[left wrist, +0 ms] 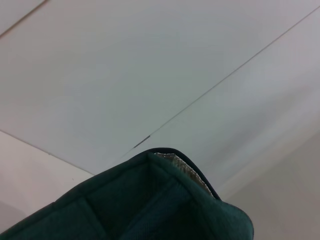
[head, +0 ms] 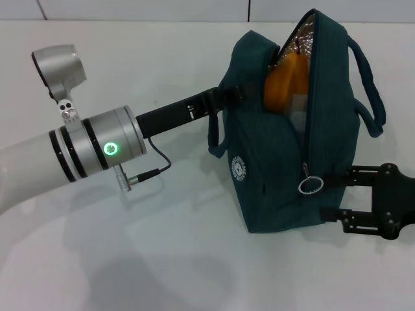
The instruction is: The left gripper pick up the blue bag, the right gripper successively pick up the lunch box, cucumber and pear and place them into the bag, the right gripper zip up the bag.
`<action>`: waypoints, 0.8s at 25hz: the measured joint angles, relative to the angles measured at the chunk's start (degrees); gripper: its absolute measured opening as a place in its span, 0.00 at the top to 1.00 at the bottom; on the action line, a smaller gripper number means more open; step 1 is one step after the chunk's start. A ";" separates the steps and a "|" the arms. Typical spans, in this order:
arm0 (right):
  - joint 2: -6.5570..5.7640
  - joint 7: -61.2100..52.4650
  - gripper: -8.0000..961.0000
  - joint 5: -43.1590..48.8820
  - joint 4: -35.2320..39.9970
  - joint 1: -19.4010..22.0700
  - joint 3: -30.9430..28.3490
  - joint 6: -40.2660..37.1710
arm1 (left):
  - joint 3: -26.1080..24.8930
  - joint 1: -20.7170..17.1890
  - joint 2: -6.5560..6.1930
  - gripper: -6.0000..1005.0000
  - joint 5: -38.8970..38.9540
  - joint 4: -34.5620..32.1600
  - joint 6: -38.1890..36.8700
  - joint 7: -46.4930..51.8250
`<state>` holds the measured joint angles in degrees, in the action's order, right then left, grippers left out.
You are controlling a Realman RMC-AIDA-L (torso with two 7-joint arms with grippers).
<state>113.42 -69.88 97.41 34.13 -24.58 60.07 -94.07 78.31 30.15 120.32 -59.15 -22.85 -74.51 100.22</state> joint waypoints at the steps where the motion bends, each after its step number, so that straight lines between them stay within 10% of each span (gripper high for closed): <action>1: 0.18 0.00 0.38 0.18 -0.01 -0.01 0.01 0.18 | 0.00 -0.02 0.00 0.94 0.00 0.00 -0.01 -0.02; 20: 1.76 0.01 0.38 0.12 -0.04 -0.31 -0.24 2.01 | 0.00 -0.75 0.10 0.94 0.00 0.00 -0.64 -0.12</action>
<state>115.17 -69.87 97.53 34.10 -24.90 59.83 -92.05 78.31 29.40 120.41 -59.15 -22.85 -75.15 100.10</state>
